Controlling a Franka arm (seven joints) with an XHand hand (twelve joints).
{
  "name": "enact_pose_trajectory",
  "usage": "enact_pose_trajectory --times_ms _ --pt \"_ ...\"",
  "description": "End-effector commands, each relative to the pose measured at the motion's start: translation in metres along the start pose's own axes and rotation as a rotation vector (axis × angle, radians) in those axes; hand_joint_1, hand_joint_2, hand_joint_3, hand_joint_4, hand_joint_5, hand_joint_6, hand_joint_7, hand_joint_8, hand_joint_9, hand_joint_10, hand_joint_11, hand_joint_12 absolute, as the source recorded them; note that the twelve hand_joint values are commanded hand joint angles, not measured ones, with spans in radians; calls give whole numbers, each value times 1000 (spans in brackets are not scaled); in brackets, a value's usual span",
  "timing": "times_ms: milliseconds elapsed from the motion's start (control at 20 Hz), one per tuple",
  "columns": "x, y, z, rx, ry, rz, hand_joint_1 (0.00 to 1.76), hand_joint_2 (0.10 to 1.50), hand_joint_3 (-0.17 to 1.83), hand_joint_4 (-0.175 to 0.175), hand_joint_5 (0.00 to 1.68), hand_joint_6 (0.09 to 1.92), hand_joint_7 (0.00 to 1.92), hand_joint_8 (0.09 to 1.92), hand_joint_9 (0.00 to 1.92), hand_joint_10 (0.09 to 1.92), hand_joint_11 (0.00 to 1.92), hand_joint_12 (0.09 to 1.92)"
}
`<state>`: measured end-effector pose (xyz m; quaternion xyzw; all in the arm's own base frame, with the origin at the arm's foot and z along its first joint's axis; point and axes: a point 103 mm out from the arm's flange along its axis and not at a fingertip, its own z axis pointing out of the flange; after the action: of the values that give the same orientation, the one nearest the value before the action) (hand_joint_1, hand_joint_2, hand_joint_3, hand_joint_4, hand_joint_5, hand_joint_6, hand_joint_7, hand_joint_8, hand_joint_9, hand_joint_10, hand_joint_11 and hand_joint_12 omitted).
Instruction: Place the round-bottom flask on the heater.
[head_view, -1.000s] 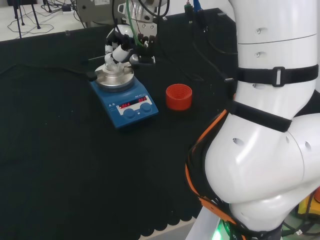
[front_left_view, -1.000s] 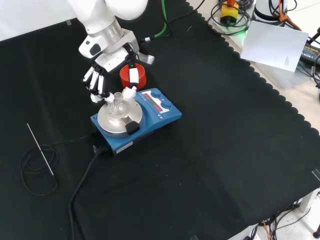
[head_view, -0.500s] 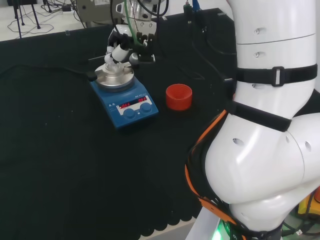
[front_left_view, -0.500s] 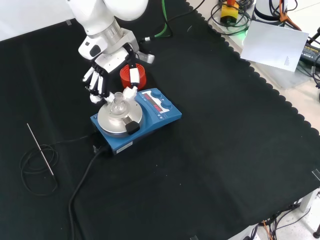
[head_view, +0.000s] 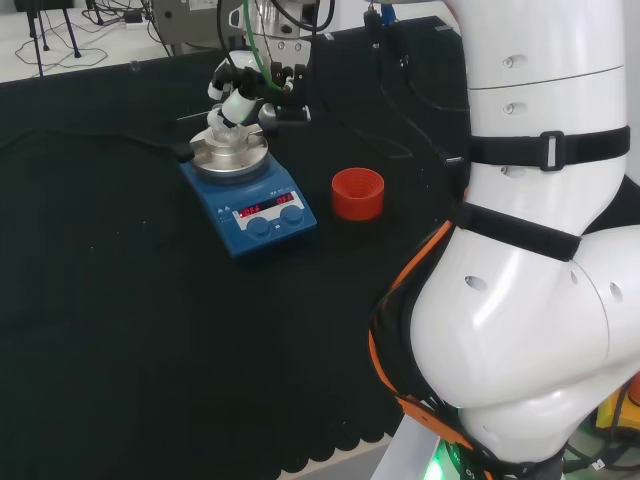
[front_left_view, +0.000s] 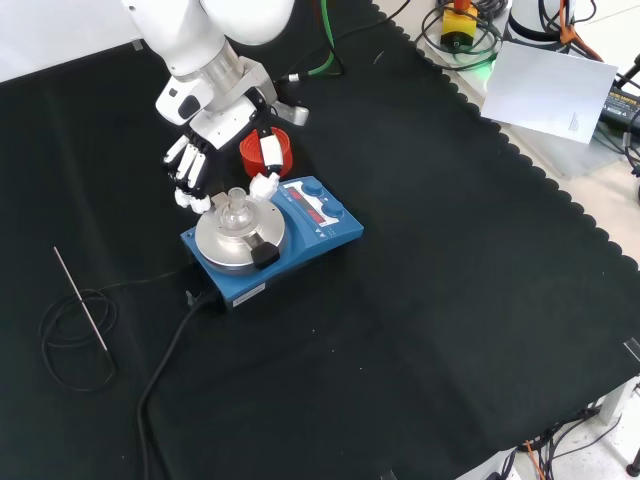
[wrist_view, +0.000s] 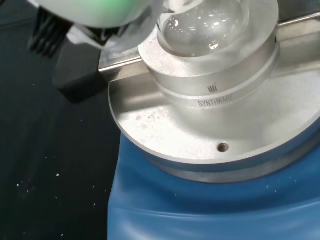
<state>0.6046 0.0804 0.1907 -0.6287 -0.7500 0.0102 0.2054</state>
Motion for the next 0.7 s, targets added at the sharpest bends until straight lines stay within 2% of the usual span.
enact_pose_trajectory --times_ms 50,400,700 --pt "-1 -5 -5 -10 4 -1 837 516 781 -37 381 408 252 698 465 732 45 1380" --pt "-1 -22 -24 -44 -6 2 782 530 707 -29 365 271 231 696 450 736 20 1389" --pt "-4 -48 -33 -69 -13 19 773 542 683 -28 392 194 226 692 445 733 8 1390"
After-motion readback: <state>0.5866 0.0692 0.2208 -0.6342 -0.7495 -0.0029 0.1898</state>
